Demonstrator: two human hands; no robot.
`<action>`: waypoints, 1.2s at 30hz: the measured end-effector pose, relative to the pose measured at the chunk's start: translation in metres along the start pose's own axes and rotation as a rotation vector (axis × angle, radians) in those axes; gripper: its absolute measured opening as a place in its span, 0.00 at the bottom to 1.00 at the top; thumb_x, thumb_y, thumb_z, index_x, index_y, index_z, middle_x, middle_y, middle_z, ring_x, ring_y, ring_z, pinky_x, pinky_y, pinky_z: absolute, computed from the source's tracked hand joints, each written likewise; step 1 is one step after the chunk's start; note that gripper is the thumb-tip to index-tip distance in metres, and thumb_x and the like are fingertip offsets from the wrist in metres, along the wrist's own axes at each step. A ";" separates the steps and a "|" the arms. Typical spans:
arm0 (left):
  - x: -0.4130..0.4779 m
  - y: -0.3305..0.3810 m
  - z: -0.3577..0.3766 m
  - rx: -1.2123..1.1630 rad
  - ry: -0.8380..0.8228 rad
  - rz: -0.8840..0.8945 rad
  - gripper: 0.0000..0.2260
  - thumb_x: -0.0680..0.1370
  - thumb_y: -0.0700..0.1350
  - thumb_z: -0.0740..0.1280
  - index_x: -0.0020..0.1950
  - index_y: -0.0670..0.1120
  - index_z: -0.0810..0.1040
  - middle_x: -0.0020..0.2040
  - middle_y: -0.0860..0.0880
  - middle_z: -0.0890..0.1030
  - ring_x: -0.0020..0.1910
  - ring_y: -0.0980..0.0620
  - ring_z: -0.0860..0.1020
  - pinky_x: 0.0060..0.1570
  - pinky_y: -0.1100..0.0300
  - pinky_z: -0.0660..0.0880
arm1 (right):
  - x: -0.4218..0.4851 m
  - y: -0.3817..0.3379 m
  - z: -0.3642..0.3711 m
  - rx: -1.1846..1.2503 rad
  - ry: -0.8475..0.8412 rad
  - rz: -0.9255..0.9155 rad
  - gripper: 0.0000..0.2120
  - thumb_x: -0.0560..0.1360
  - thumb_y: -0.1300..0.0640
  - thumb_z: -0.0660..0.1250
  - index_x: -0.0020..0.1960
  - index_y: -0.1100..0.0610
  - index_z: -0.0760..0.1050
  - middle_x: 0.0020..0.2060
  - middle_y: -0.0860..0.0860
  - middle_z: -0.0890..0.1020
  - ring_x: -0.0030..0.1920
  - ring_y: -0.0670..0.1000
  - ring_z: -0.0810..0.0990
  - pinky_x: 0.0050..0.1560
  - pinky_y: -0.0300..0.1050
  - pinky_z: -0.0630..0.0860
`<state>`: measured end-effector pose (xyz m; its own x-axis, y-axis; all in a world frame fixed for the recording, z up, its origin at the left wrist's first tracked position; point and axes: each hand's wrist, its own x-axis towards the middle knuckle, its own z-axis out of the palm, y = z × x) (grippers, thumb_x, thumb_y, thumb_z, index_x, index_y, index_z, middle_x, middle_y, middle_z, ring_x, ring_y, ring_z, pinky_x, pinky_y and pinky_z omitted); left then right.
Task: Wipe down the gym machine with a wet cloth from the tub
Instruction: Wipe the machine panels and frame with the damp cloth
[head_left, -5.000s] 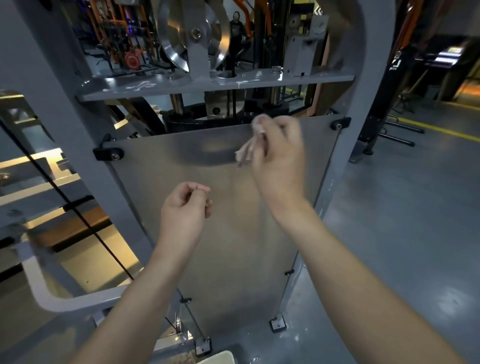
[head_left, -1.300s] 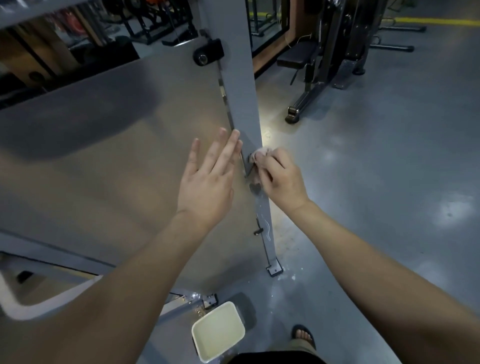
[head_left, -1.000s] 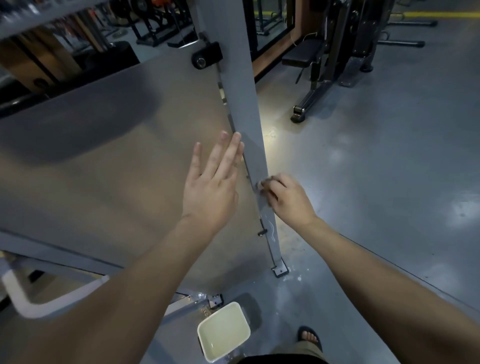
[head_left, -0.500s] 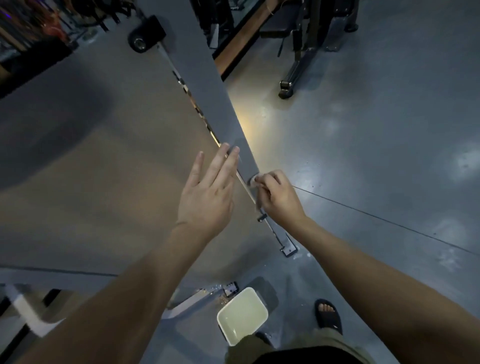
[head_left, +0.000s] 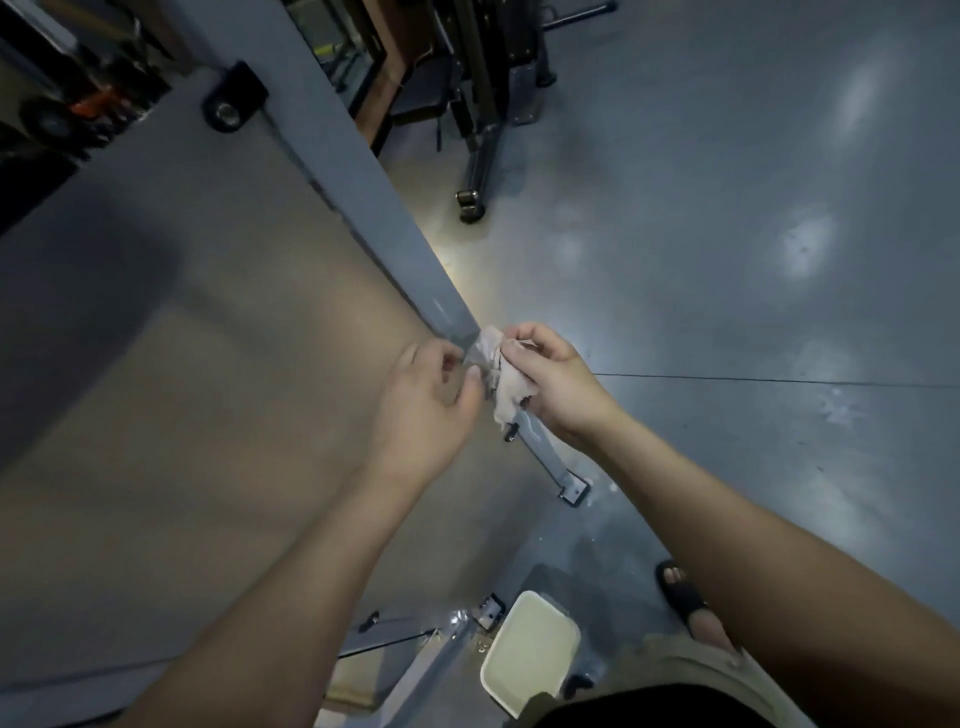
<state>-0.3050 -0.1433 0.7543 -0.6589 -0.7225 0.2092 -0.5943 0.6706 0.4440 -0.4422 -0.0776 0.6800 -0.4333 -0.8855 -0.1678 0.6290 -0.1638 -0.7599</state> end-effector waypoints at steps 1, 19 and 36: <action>-0.002 0.002 0.001 -0.092 -0.020 -0.059 0.08 0.78 0.49 0.71 0.51 0.46 0.80 0.49 0.51 0.81 0.48 0.55 0.78 0.49 0.62 0.74 | -0.005 -0.001 0.003 -0.008 0.010 -0.027 0.08 0.83 0.64 0.64 0.47 0.56 0.76 0.37 0.52 0.80 0.36 0.52 0.76 0.39 0.49 0.71; -0.004 0.000 -0.011 -0.536 0.018 -0.385 0.06 0.80 0.38 0.69 0.54 0.48 0.77 0.51 0.47 0.83 0.45 0.50 0.84 0.45 0.64 0.81 | -0.030 -0.003 -0.003 -0.027 -0.125 -0.013 0.07 0.77 0.67 0.70 0.53 0.59 0.80 0.44 0.55 0.85 0.44 0.55 0.81 0.48 0.49 0.79; -0.002 0.020 -0.001 -0.878 -0.151 -0.527 0.07 0.81 0.33 0.66 0.56 0.39 0.81 0.52 0.39 0.86 0.51 0.45 0.85 0.58 0.52 0.82 | -0.018 -0.017 -0.016 -0.056 -0.090 0.019 0.06 0.83 0.66 0.63 0.54 0.58 0.77 0.41 0.52 0.82 0.41 0.54 0.80 0.47 0.50 0.82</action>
<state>-0.3153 -0.1287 0.7637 -0.4995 -0.8198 -0.2798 -0.3182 -0.1268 0.9395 -0.4554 -0.0518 0.6859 -0.3598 -0.9243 -0.1272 0.5985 -0.1240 -0.7915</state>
